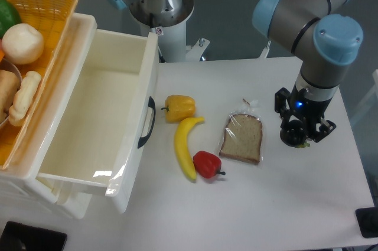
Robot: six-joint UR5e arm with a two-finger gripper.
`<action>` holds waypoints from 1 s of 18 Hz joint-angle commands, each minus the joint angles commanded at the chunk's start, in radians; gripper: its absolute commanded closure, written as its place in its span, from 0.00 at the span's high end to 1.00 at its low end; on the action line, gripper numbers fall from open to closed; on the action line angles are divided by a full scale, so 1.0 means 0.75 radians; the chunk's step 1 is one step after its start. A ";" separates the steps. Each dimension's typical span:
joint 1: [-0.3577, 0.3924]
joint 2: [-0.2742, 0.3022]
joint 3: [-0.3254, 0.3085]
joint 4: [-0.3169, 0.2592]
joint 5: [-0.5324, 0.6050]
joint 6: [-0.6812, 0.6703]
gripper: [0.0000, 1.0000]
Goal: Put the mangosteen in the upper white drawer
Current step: 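Lower the gripper onto the dark mangosteen beside the bread and close it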
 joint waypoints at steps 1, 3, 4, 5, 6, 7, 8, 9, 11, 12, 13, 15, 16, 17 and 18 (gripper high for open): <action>-0.002 0.000 0.000 0.000 0.002 0.000 0.13; -0.006 0.000 0.002 0.002 -0.002 -0.008 0.15; -0.016 0.000 0.012 0.002 0.002 -0.026 0.15; -0.020 0.002 0.014 0.004 -0.010 -0.033 0.15; -0.033 0.008 0.014 0.004 -0.012 -0.047 0.15; -0.051 0.028 0.012 0.002 -0.020 -0.067 0.15; -0.067 0.043 0.006 0.002 -0.041 -0.078 0.14; -0.078 0.065 -0.004 0.002 -0.077 -0.078 0.15; -0.100 0.118 -0.024 0.002 -0.167 -0.082 0.14; -0.106 0.137 -0.031 0.002 -0.202 -0.102 0.14; -0.121 0.163 -0.041 0.002 -0.239 -0.163 0.14; -0.155 0.217 -0.063 0.004 -0.325 -0.280 0.14; -0.162 0.243 -0.067 0.004 -0.358 -0.313 0.14; -0.178 0.262 -0.080 0.004 -0.394 -0.339 0.14; -0.198 0.274 -0.094 0.008 -0.421 -0.370 0.14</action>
